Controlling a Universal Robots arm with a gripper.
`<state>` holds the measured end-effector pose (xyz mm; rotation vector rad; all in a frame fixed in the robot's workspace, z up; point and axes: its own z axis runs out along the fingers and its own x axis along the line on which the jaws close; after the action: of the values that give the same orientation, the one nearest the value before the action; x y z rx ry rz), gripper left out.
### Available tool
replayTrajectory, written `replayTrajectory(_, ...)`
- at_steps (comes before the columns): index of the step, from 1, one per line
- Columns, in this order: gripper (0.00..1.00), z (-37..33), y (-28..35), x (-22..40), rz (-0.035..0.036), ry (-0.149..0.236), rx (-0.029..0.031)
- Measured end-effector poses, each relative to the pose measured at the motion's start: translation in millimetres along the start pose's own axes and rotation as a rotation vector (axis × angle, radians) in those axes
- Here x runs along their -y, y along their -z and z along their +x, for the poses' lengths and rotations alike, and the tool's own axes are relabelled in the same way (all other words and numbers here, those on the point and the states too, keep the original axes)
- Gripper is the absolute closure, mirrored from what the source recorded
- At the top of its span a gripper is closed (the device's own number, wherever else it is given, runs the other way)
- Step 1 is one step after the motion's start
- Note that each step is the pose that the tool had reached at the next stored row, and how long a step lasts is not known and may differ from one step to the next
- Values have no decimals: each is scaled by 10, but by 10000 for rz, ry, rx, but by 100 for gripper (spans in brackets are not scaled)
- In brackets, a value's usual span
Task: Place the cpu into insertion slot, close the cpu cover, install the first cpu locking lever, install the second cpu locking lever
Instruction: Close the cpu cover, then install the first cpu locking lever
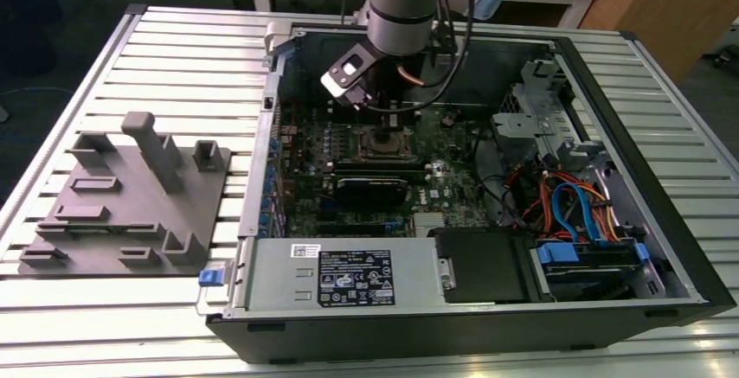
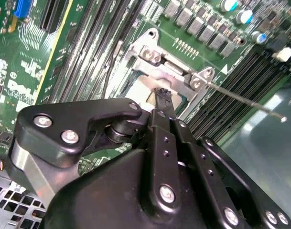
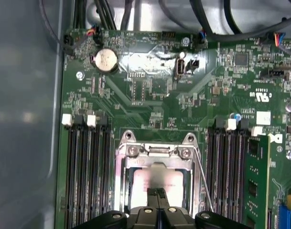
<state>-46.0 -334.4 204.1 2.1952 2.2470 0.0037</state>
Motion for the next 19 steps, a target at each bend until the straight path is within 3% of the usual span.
replayTrajectory(7,89,-1,0,-38,0,0,0)
replayTrajectory(19,89,-1,20,-41,1,1,2)
